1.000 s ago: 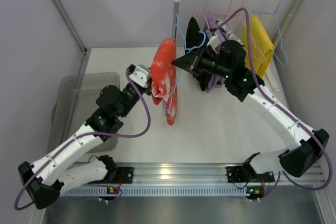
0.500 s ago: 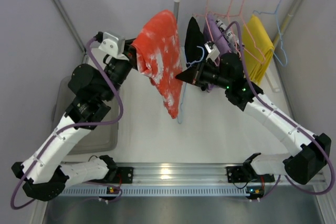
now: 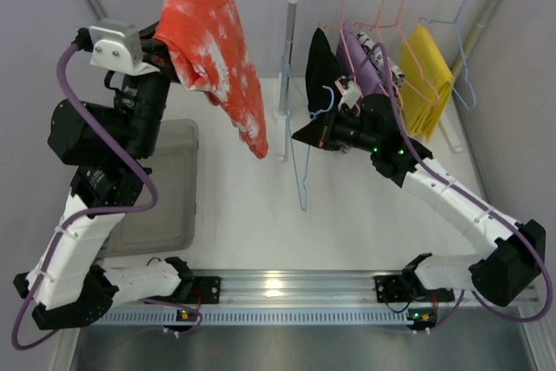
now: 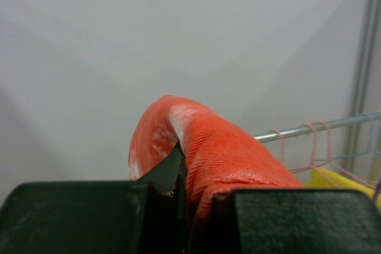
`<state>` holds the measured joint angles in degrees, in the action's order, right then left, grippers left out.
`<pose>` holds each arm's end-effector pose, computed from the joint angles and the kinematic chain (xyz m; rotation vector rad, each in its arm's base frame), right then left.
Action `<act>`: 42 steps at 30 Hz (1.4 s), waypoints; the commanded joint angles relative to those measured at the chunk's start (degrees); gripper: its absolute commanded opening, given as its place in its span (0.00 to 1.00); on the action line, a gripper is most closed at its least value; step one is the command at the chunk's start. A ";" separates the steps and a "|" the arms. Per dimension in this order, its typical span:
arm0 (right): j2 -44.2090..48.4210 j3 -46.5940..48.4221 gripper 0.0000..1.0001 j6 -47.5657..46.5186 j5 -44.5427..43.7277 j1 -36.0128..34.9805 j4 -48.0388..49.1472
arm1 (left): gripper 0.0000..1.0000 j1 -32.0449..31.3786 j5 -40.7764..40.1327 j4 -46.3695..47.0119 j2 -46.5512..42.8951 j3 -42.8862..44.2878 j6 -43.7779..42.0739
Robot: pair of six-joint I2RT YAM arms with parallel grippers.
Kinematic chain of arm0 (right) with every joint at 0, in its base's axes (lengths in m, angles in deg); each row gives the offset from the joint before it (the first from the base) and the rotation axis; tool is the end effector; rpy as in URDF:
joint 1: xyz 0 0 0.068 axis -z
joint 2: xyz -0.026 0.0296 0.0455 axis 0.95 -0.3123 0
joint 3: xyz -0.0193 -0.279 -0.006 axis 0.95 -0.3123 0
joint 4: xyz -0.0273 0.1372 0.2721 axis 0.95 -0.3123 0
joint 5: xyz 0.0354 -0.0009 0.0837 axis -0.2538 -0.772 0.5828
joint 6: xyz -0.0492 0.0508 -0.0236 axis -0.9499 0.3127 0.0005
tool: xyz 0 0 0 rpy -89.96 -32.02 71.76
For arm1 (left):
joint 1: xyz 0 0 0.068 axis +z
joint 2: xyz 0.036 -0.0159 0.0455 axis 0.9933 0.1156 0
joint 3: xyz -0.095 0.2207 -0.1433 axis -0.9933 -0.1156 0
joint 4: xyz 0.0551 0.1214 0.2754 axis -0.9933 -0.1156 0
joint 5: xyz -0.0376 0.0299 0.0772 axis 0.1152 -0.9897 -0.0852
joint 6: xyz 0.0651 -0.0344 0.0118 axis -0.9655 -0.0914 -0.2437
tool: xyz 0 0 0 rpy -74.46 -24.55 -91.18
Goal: Remove the trousers from the hanger
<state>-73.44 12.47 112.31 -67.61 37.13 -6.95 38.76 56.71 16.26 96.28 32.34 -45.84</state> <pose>0.2843 0.2257 0.3662 -0.1346 1.9969 1.2944 0.1608 -0.1299 0.6625 0.1868 0.9452 -0.3162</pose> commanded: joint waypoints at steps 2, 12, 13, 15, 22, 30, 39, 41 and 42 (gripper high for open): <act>3.01 0.95 0.00 -2.37 0.94 0.93 2.04 | 0.00 2.84 -7.75 11.15 -5.04 -3.25 -11.43; 3.80 1.83 0.00 -3.51 0.94 0.84 0.55 | 0.00 26.99 -15.05 11.61 -26.47 -30.76 -16.82; 3.72 1.83 0.00 -3.68 0.86 0.93 0.46 | 0.00 28.59 -15.31 10.20 -27.98 -32.09 -16.47; 3.80 1.92 0.00 -3.60 0.94 0.93 0.55 | 0.00 33.58 -16.28 6.60 -33.14 -34.64 -14.71; 2.93 2.36 0.00 -4.12 1.20 0.93 0.02 | 0.00 50.04 -21.03 -11.33 -46.88 -44.13 -7.67; -0.41 3.41 0.00 -3.25 2.79 0.93 1.07 | 0.00 51.81 -26.99 -16.10 -50.15 -54.33 -9.43; -4.37 5.60 0.00 -3.07 3.40 0.93 1.60 | 0.00 51.81 -21.74 -4.42 -33.11 -58.65 -6.53; -5.16 6.48 0.00 -3.16 3.67 1.01 1.60 | 0.00 51.72 -21.56 0.15 -25.50 -58.12 -5.66; -5.34 6.66 0.00 -3.33 3.75 1.01 1.60 | 0.00 51.81 -21.38 1.91 -22.66 -57.77 -5.48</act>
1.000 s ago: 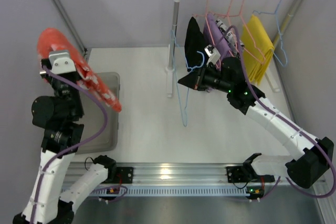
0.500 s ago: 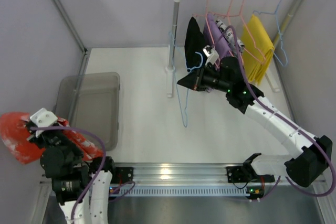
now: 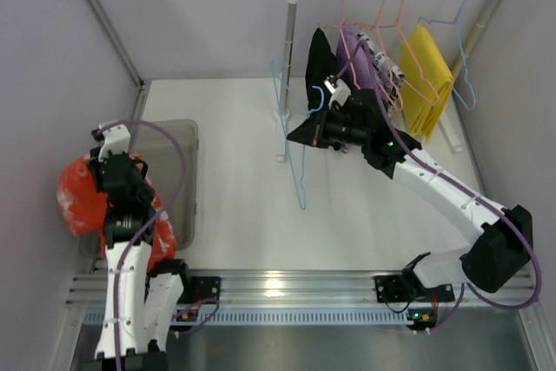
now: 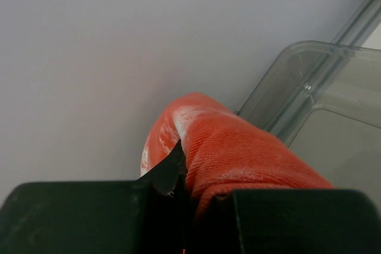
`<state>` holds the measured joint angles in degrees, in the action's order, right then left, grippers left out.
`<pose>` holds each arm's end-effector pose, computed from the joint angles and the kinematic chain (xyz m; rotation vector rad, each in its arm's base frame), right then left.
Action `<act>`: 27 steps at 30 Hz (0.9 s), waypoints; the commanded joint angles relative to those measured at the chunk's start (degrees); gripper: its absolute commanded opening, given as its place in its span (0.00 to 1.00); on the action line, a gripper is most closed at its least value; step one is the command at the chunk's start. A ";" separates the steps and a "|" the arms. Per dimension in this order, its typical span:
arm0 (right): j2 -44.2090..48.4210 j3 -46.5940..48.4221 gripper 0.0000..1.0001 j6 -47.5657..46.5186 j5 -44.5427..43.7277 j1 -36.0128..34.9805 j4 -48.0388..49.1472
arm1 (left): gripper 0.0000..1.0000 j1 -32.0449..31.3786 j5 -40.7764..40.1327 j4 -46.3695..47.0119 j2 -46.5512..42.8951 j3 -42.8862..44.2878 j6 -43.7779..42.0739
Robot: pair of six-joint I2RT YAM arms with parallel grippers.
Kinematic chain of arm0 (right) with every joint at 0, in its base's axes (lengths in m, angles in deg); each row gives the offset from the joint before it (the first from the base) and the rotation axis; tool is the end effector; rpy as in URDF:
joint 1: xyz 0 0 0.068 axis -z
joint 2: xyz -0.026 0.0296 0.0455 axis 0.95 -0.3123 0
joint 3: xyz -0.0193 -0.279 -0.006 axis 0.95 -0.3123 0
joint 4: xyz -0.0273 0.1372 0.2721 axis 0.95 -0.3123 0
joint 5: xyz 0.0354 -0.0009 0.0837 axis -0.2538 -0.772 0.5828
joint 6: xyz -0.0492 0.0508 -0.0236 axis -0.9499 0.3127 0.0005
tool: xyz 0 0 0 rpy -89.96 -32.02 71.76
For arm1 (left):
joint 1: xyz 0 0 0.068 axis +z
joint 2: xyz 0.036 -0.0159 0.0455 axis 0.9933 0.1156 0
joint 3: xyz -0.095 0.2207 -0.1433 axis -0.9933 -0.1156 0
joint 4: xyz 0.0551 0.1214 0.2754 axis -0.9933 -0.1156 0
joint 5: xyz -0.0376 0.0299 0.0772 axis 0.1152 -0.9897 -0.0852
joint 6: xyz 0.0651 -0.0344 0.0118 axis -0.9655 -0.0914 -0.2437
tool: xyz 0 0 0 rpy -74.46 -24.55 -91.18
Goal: Remove the trousers from the hanger
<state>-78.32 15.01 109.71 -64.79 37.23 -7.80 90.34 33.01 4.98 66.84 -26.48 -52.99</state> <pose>0.2995 0.2388 0.3535 -0.2039 2.0483 1.2912 0.1923 0.0663 0.3601 -0.3706 1.6667 0.9933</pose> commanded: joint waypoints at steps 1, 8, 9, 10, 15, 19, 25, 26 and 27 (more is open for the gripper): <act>-0.72 4.30 0.00 -0.73 1.11 0.90 2.45 | 0.00 0.22 2.49 14.25 9.16 1.57 2.63; -0.38 4.31 0.00 -1.44 2.16 1.96 1.58 | 0.00 -1.88 7.58 17.07 26.03 1.05 8.08; -0.20 4.04 0.00 -1.61 2.34 2.13 1.40 | 0.00 -2.32 8.63 16.55 27.10 0.61 9.13; 0.06 4.04 0.00 -1.70 2.60 2.22 1.22 | 0.00 -2.76 9.16 16.46 27.90 0.00 9.58; 2.08 3.78 0.00 -3.19 3.92 2.92 -0.01 | 0.19 -3.12 14.26 8.57 30.80 1.30 15.71; 4.63 2.64 0.00 -4.25 4.45 3.80 -1.41 | 0.51 -3.20 19.52 -5.39 30.54 4.03 20.03; 10.42 0.18 0.00 -5.83 3.84 5.47 -3.96 | 0.99 -3.20 37.93 -21.47 22.21 8.50 19.43; 11.13 -0.44 0.00 -6.53 3.75 5.74 -4.83 | 0.99 -3.20 40.69 -23.43 21.23 9.56 18.82; 11.92 -0.79 0.00 -6.71 3.49 5.83 -5.36 | 0.99 -3.20 43.24 -25.45 20.27 10.79 18.03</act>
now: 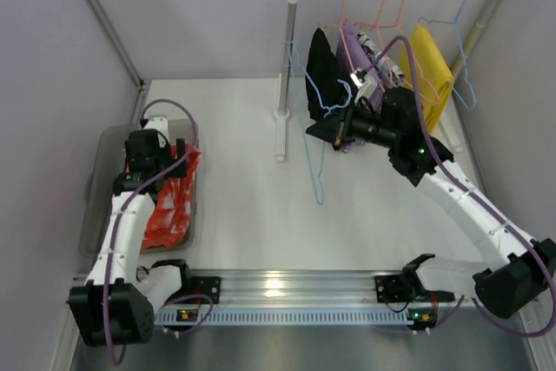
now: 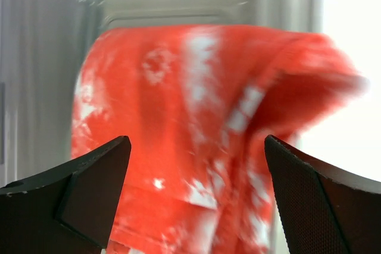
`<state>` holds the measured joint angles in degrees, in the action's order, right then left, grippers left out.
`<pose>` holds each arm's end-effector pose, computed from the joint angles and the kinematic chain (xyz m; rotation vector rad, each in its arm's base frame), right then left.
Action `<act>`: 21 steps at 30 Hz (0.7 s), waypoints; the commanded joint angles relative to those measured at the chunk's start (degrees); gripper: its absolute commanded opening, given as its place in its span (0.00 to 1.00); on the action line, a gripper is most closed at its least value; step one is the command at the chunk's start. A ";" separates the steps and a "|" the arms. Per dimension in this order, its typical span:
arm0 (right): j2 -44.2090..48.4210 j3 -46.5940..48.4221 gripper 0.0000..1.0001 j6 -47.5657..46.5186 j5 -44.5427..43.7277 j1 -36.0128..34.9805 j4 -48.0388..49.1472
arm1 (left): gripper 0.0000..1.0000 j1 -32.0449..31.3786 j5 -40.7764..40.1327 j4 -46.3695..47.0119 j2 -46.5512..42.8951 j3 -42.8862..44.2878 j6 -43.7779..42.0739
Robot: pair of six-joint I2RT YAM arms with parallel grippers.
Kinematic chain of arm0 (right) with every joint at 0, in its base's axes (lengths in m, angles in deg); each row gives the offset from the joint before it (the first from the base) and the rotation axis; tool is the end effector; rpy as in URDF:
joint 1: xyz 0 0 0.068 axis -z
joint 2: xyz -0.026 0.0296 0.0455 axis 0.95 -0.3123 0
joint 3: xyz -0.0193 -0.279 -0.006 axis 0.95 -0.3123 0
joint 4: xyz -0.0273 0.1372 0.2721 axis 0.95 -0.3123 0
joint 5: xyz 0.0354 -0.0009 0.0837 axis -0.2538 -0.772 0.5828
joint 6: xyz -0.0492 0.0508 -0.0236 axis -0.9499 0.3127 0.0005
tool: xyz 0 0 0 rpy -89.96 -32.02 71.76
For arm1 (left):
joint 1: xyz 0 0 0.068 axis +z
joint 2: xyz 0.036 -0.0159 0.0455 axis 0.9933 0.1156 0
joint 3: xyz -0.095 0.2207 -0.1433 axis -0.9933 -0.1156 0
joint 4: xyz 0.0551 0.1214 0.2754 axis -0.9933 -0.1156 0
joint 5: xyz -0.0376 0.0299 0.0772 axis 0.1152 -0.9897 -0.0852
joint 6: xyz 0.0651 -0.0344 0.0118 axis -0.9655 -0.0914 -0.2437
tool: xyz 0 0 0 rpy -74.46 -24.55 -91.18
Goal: Remove the trousers from the hanger
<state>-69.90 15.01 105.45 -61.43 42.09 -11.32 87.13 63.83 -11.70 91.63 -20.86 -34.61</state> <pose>0.2805 0.1946 0.3964 -0.2578 1.9250 1.2598 0.2849 0.0318 0.2626 -0.1041 2.2511 0.3107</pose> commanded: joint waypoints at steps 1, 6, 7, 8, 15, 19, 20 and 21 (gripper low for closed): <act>5.17 -1.58 0.00 -2.71 0.03 1.32 -2.37 | 0.99 0.10 15.41 -10.88 -5.83 8.06 -0.62; 10.01 -3.60 0.00 -4.12 -2.16 1.68 -6.85 | 0.99 0.01 22.81 -24.23 -7.78 17.65 -1.68; 11.15 -3.69 0.00 -4.20 -2.69 1.68 -7.64 | 0.99 0.01 22.82 -24.70 -9.26 18.63 -1.59; 11.51 -3.35 0.00 -4.47 -3.22 1.85 -8.26 | 0.99 0.01 23.08 -24.70 -10.06 19.33 -1.51; 8.27 4.38 0.00 -0.96 -6.82 4.14 -11.86 | 0.99 0.10 29.76 -25.84 -12.88 24.61 -0.81; 2.74 10.62 0.00 1.94 -6.74 4.23 -13.98 | 0.99 0.01 38.70 -23.04 -11.47 27.08 -0.72; 1.94 12.55 0.00 3.86 -6.48 4.23 -13.46 | 0.99 0.10 45.25 -18.59 -11.91 26.46 -0.11; 1.15 13.26 0.00 4.58 -5.78 4.23 -13.02 | 0.99 0.01 48.63 -15.94 -12.35 25.67 0.51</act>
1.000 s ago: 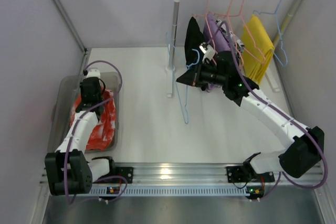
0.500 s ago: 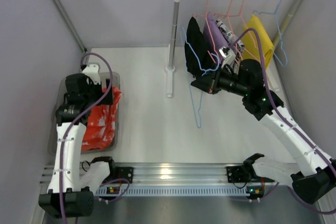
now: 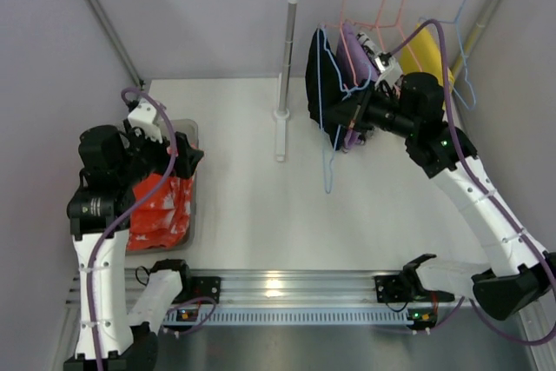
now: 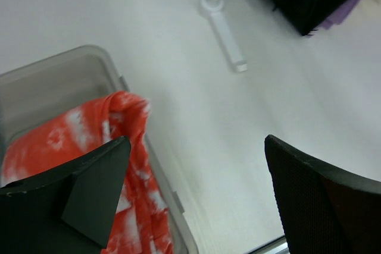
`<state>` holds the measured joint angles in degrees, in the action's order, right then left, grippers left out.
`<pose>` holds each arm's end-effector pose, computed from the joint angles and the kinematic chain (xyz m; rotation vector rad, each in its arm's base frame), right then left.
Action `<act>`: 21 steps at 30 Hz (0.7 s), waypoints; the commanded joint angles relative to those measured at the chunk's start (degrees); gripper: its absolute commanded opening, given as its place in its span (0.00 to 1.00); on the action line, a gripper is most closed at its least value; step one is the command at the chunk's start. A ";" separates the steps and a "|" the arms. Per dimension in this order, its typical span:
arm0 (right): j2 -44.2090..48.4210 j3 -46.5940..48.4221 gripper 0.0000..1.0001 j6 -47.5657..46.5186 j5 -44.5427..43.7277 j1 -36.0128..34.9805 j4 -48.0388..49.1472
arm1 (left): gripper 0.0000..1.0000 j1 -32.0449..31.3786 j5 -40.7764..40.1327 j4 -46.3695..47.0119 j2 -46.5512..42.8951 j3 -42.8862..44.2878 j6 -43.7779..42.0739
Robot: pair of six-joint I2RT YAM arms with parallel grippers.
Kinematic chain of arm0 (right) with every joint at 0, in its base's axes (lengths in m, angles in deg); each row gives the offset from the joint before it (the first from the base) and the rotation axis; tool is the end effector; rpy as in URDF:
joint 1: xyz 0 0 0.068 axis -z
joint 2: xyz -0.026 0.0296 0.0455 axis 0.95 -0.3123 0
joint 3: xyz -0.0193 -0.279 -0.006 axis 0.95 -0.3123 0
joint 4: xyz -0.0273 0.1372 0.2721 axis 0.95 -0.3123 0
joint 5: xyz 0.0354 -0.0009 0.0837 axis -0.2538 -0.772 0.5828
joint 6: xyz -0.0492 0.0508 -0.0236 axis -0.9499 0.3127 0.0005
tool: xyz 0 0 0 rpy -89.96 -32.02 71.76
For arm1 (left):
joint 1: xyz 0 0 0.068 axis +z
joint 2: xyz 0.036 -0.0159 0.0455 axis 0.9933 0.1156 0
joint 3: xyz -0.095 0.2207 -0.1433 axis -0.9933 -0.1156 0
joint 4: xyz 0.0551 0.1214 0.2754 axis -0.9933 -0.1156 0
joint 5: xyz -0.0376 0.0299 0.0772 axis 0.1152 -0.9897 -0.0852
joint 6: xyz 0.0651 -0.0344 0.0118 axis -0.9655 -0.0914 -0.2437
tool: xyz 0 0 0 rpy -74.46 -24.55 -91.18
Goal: Remove the trousers from the hanger
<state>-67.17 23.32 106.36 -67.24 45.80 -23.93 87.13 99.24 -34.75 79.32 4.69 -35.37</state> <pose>0.2713 0.1593 0.4423 -0.0904 1.9416 1.1365 0.1928 -0.0123 0.4422 0.2816 1.9499 -0.3071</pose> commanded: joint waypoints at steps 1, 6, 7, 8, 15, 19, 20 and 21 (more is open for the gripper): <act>-2.98 6.18 0.00 4.45 0.22 0.51 -0.05 | 0.99 0.01 16.30 9.50 0.22 -0.49 2.06; -5.72 8.21 0.00 7.44 0.92 0.07 2.23 | 0.91 -5.66 26.62 23.74 7.84 2.92 11.64; -6.33 8.56 0.00 7.53 1.01 -0.45 2.84 | 0.90 -8.57 25.31 24.72 9.08 4.15 11.57; -6.68 8.74 0.00 7.53 1.10 -0.54 3.29 | 0.89 -12.08 19.90 24.29 10.40 7.29 9.21; -8.88 11.38 0.00 7.71 -1.98 -1.60 1.80 | 0.87 -38.36 7.21 21.03 22.70 16.54 4.71; -9.15 11.38 0.00 8.14 -2.51 -2.04 1.88 | 0.87 -44.72 4.38 23.66 26.14 16.37 8.56; -9.06 11.29 0.00 8.32 -2.42 -2.04 1.88 | 0.87 -45.42 3.68 24.11 26.84 16.46 9.36; -9.06 11.29 0.00 8.50 -2.50 -2.21 1.88 | 0.87 -46.65 2.72 24.72 27.98 16.55 10.06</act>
<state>-76.44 31.53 113.80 -68.97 44.54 -23.65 42.52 106.08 -14.93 105.59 19.20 -28.20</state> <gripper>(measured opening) 0.003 0.870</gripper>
